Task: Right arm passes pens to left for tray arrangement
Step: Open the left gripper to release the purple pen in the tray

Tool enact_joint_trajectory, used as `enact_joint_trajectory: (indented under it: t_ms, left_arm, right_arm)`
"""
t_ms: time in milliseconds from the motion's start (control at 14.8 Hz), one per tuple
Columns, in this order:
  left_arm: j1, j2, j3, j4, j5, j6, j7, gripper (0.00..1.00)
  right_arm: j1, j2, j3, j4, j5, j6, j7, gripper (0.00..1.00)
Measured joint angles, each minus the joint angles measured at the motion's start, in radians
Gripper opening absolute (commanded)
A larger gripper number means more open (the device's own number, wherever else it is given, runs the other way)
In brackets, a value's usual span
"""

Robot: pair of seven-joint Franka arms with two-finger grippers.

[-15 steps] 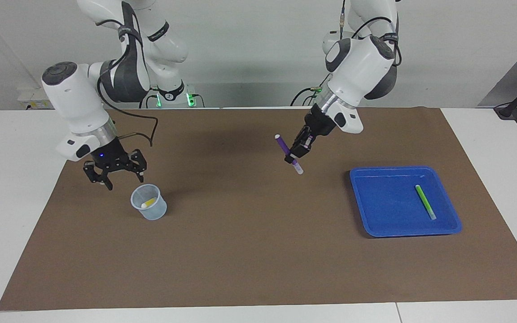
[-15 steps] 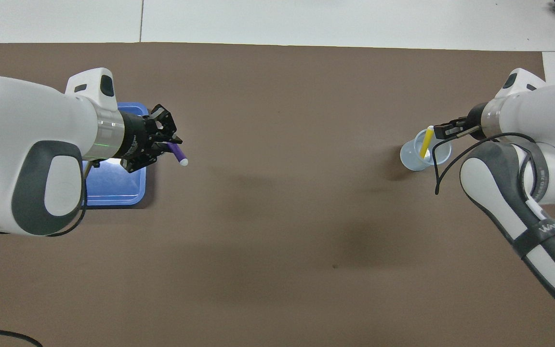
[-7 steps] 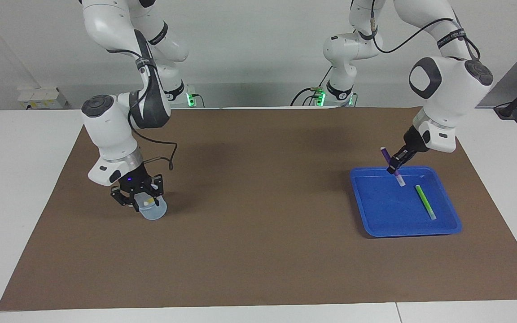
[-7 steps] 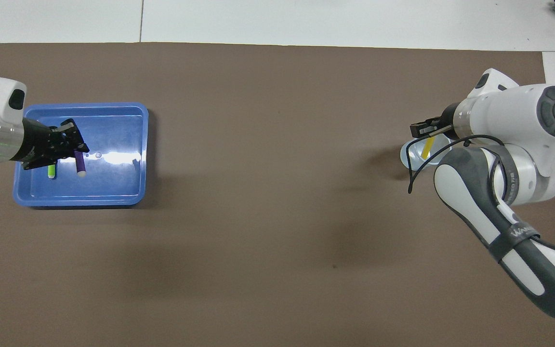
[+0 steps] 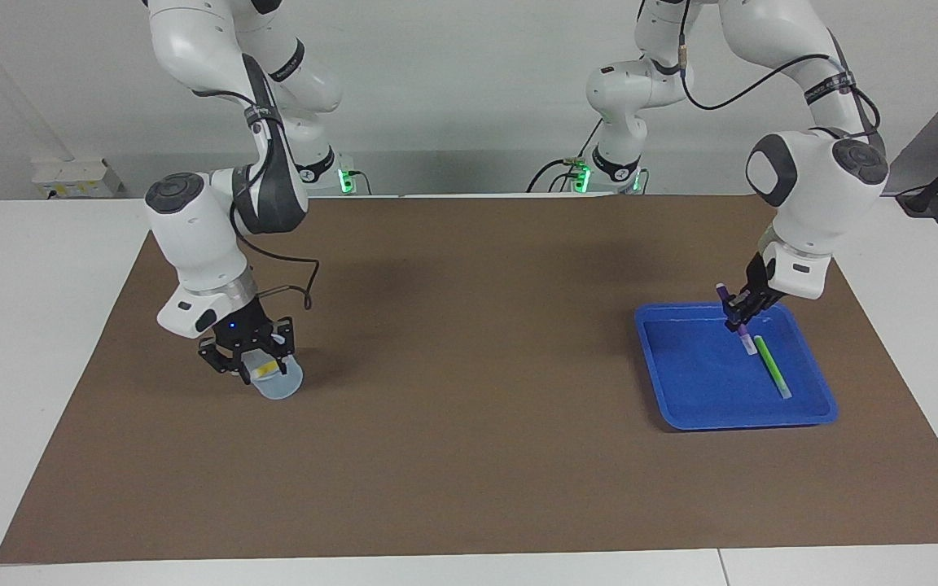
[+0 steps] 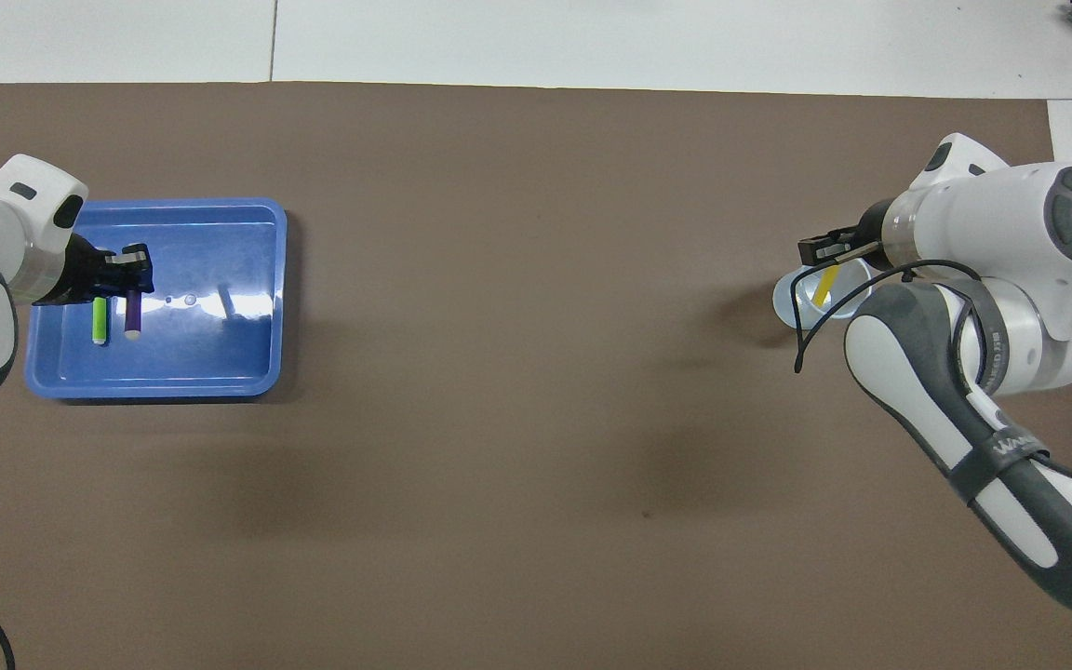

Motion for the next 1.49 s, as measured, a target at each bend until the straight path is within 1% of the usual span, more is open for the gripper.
enact_joint_trajectory:
  t_ms: [136, 271, 407, 474, 542, 813, 881, 1017, 1288, 1491]
  left_arm:
    - [0.026, 0.046, 0.001, 0.0, 0.001, 0.05, 0.089, 0.0]
    - [0.035, 0.09, 0.001, 0.007, 0.039, 0.088, 0.13, 0.0]
    - [0.035, 0.127, -0.004, 0.033, 0.078, 0.104, 0.135, 0.0]
    - [0.035, 0.141, -0.006, 0.048, 0.082, 0.107, 0.137, 0.0]
    - [0.035, 0.15, -0.007, 0.059, 0.083, 0.107, 0.141, 0.0]
    - [0.035, 0.18, -0.008, 0.066, 0.084, 0.138, 0.188, 0.0]
    - [0.035, 0.191, -0.007, 0.066, 0.084, 0.153, 0.191, 0.0]
    - [0.042, 0.207, -0.006, 0.066, 0.084, 0.168, 0.2, 0.0]
    - [0.069, 0.217, -0.002, 0.058, 0.084, 0.193, 0.244, 0.0]
    - [0.079, 0.219, -0.003, 0.051, 0.084, 0.209, 0.251, 0.0]
  right_arm:
    - [-0.004, 0.0, -0.003, -0.003, 0.0, -0.001, 0.0, 0.57]
    - [-0.012, 0.0, -0.003, -0.009, -0.001, -0.001, 0.0, 0.51]
    - [-0.015, 0.0, -0.004, -0.013, -0.001, -0.001, 0.0, 0.4]
    - [-0.016, 0.0, -0.004, -0.013, -0.004, -0.001, 0.0, 0.32]
    - [-0.019, 0.0, -0.004, -0.013, -0.009, -0.001, 0.0, 0.28]
    - [-0.026, -0.001, -0.004, -0.011, -0.024, -0.001, 0.0, 0.03]
    - [-0.026, -0.001, -0.004, -0.012, -0.024, -0.001, 0.0, 0.0]
    - [-0.026, -0.001, -0.004, -0.012, -0.024, -0.001, 0.0, 0.0]
    - [-0.026, -0.001, -0.004, -0.01, -0.024, -0.006, 0.0, 0.0]
    - [-0.026, -0.012, -0.004, 0.005, -0.024, -0.054, 0.0, 0.0]
